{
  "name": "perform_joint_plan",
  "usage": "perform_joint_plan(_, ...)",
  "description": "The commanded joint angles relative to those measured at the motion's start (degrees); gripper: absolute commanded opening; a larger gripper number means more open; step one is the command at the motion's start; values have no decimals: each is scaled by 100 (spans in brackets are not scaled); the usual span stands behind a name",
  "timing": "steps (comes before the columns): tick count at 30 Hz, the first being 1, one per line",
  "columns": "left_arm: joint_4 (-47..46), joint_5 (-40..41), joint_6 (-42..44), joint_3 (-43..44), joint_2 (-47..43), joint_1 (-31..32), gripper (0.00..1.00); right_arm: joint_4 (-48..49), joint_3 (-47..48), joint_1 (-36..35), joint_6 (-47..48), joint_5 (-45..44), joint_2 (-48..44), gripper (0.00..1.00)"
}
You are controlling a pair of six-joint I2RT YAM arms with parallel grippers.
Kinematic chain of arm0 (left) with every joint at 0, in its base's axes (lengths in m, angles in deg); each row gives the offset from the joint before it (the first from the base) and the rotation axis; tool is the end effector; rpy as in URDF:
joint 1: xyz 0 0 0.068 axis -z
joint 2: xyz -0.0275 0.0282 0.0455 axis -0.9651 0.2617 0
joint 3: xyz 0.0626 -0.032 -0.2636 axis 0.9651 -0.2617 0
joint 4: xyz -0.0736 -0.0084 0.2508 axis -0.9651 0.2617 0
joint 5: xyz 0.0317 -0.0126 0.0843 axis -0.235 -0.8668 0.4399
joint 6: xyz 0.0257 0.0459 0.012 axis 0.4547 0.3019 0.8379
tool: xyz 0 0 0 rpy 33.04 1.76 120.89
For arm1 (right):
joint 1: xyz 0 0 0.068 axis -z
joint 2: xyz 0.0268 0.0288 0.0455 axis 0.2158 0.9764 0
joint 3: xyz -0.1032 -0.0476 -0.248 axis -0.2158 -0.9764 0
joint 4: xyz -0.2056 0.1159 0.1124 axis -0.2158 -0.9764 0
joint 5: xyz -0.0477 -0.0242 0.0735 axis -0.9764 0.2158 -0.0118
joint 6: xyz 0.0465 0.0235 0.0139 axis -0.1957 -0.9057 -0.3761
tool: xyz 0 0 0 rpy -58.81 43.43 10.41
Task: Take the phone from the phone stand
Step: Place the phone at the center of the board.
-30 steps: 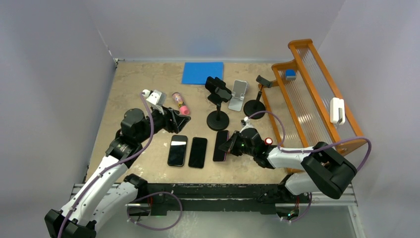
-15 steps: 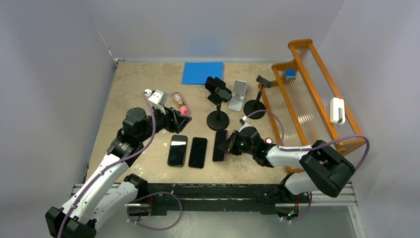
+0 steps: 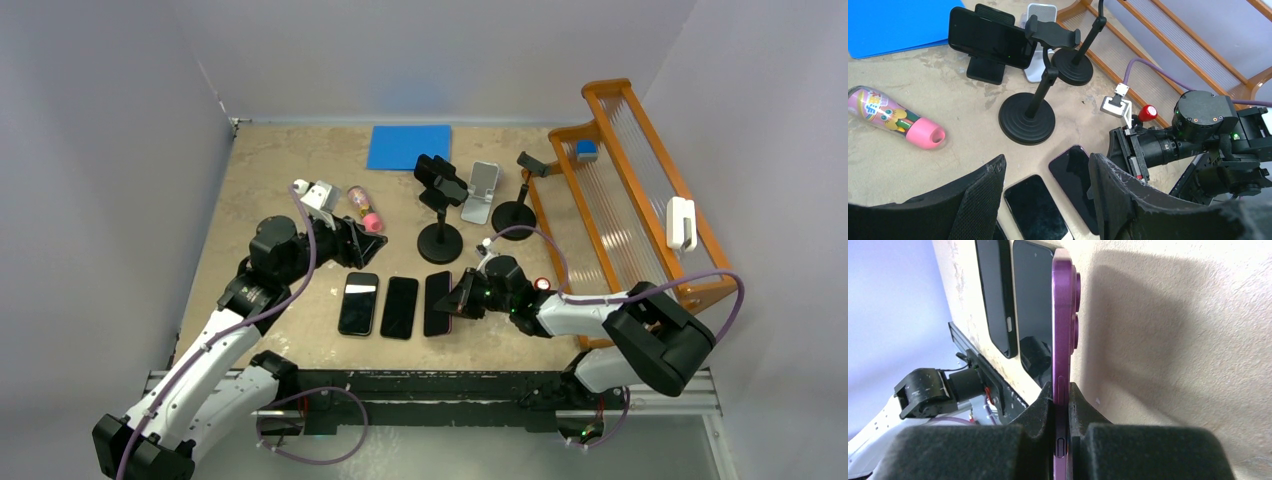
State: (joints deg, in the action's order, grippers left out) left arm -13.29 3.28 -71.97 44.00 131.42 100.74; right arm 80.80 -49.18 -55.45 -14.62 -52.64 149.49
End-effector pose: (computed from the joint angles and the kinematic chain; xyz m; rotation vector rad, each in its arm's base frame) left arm 0.1639 -0.0916 0.3182 0.3064 1.7974 -0.8668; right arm 0.1738 0.1748 0.1448 0.2232 2.3377 1.3312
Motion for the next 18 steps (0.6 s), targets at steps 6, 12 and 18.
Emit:
perform_joint_plan(6, -227, -91, -56, 55, -28, 19, 59, 742, -64, 97, -540, 409, 96, 0)
perform_joint_plan(12, -236, -118, -72, 50, -38, 19, 59, 930, -159, 106, -743, 372, 253, 0)
perform_joint_plan(18, -236, -126, -74, 59, -41, 19, 60, 1036, -219, 105, -874, 268, 358, 0)
